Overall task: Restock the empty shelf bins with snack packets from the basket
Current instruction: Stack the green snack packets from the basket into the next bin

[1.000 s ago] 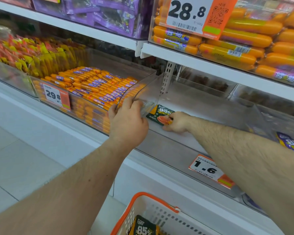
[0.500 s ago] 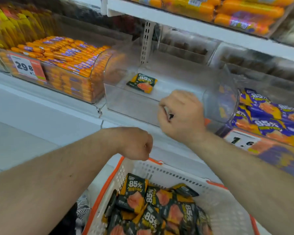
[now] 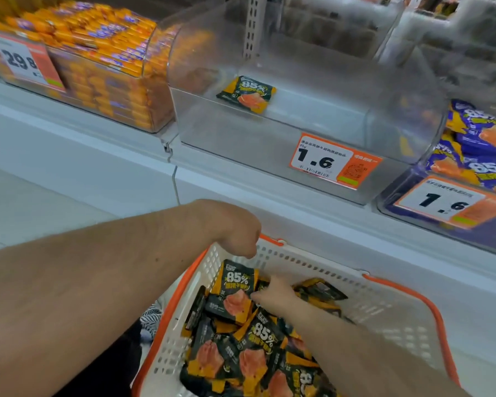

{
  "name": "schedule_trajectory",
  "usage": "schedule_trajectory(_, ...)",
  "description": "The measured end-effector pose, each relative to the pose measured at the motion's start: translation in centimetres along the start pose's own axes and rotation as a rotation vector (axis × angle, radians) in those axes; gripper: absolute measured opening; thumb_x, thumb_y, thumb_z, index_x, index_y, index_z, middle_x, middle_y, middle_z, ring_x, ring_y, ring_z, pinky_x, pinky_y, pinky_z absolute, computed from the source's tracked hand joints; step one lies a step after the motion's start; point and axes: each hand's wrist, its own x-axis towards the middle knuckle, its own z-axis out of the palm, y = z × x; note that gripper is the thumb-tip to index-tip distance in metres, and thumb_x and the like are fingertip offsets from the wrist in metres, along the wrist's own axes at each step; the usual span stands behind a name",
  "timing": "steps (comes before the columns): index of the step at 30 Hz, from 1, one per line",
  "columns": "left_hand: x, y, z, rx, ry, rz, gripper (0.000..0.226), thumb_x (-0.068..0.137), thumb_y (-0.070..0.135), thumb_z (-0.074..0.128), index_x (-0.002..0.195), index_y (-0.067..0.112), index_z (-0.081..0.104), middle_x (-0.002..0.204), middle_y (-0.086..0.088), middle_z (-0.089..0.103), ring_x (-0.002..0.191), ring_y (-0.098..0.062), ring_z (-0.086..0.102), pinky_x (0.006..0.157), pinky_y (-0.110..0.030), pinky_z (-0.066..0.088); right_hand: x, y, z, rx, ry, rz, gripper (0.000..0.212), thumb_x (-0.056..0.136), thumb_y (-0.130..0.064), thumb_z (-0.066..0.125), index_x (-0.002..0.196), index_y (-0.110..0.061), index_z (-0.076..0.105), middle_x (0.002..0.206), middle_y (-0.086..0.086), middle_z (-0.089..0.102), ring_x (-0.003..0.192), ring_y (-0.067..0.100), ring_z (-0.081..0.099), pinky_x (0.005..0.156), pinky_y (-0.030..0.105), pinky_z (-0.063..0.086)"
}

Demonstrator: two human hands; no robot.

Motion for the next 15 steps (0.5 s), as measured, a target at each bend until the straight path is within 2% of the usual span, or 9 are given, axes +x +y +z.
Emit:
schedule_trajectory(2,0.1,-0.2,0.3,0.012,-0.008,-0.007,0.039,0.098,0.032,0.046,0.130,0.013,0.055,0.131,-0.006,0.057,0.118,-0.023,0.055,0.099,-0.038,0.046,2.8,1.3,2.9,0.102,0.006,0.153,0.052,0.066,-0.046,0.078,0.101,-0.014,0.056,0.086,0.004,0.062,0.069,0.017,0.057,0.054,0.024,0.045)
schedule_trajectory(4,0.3,-0.4,0.6,0.010,-0.012,-0.011,0.038,0.097,0.032,0.046,0.130,0.015,0.055,0.130,-0.005,0.058,0.116,-0.023,0.056,0.097,-0.036,0.047,6.0,2.7,5.8,0.162,0.062,0.219,0.059,0.060,-0.057,0.077,0.096,-0.017,0.055,0.092,0.002,0.063,0.074,0.020,0.062,0.055,0.030,0.050)
schedule_trajectory(7,0.3,-0.6,0.8,-0.002,-0.008,-0.012,0.039,0.097,0.031,0.047,0.130,0.014,0.055,0.123,-0.006,0.060,0.105,-0.021,0.058,0.085,-0.032,0.046,4.7,0.8,6.4,0.101,0.230,0.266,0.046,0.075,-0.046,0.072,0.104,-0.013,0.057,0.092,0.002,0.064,0.076,0.020,0.062,0.052,0.029,0.046)
schedule_trajectory(9,0.3,-0.8,0.8,-0.010,-0.012,-0.019,0.038,0.097,0.031,0.046,0.130,0.014,0.055,0.128,-0.007,0.058,0.110,-0.022,0.058,0.085,-0.031,0.045,3.9,-0.2,6.2,0.005,0.303,0.283,0.044,0.078,-0.044,0.071,0.106,-0.014,0.056,0.102,0.003,0.063,0.080,0.020,0.060,0.051,0.029,0.043)
schedule_trajectory(11,0.1,-0.9,0.8,-0.018,-0.025,-0.024,0.037,0.098,0.031,0.046,0.130,0.014,0.055,0.132,-0.007,0.057,0.113,-0.021,0.056,0.089,-0.032,0.044,3.4,-1.1,5.9,-0.079,0.315,0.294,0.038,0.082,-0.042,0.069,0.106,-0.017,0.056,0.109,0.004,0.059,0.083,0.020,0.056,0.047,0.029,0.033)
schedule_trajectory(12,-0.1,-1.0,0.6,-0.019,-0.027,-0.024,0.037,0.099,0.031,0.046,0.130,0.013,0.055,0.132,-0.007,0.056,0.113,-0.021,0.056,0.091,-0.033,0.044,3.0,-1.5,5.7,-0.067,0.302,0.296,0.033,0.084,-0.038,0.068,0.105,-0.017,0.056,0.108,0.004,0.059,0.082,0.020,0.055,0.047,0.029,0.033)
schedule_trajectory(15,-0.7,-1.2,-0.4,-0.025,0.016,-0.035,0.038,0.097,0.030,0.049,0.129,0.011,0.057,0.132,-0.006,0.057,0.118,-0.024,0.056,0.097,-0.037,0.046,1.5,-2.2,4.3,0.027,0.300,0.207,0.013,0.087,-0.021,0.060,0.098,-0.018,0.054,0.092,0.002,0.062,0.074,0.019,0.059,0.055,0.032,0.048)
